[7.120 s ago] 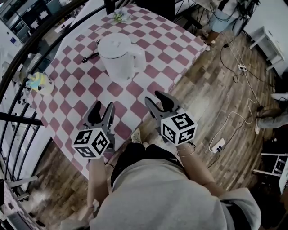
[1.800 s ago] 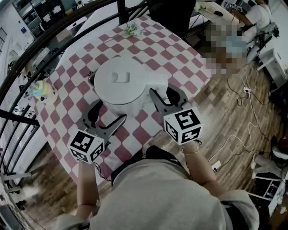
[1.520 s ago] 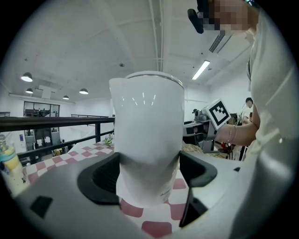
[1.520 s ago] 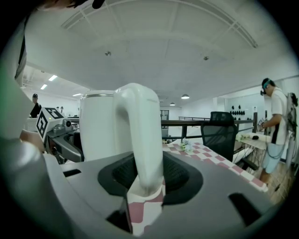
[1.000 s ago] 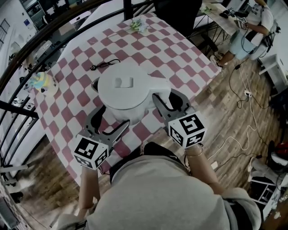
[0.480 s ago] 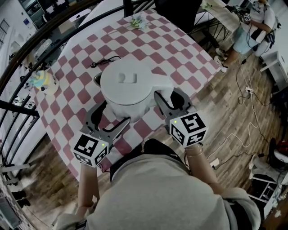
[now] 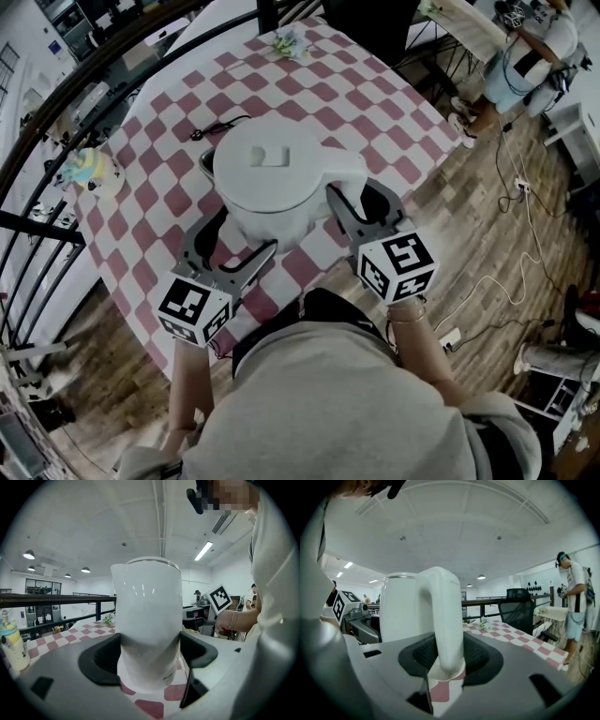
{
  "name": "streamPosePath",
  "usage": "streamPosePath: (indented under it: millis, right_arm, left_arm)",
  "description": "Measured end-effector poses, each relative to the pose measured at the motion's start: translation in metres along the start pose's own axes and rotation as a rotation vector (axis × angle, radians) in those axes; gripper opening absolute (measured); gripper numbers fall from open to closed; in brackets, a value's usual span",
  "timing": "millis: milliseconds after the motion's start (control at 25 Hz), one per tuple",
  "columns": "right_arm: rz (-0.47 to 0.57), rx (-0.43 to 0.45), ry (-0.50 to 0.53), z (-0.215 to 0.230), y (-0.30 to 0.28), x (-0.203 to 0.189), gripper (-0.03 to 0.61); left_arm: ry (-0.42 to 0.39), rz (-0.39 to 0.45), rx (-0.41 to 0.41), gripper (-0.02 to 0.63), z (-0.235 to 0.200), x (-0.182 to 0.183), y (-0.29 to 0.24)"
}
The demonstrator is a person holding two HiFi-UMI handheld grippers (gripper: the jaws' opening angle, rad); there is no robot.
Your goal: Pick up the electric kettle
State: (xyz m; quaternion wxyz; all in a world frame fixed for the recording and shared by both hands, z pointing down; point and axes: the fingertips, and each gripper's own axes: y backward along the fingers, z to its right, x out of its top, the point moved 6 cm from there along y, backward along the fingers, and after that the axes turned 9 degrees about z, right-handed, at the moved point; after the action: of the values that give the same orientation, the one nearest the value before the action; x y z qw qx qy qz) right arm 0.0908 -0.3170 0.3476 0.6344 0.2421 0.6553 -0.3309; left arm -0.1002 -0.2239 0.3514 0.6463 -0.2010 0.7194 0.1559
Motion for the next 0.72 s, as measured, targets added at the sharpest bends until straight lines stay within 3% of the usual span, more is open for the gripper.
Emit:
streamPosePath:
  millis: [720]
  right_arm:
    - [0.006,-0.033,-0.015,0.0015,0.0031,-0.0015,0.147]
  left_arm:
    - [0.0,0.006,-0.014,0.41,0.0006,0.0022,-0.0027]
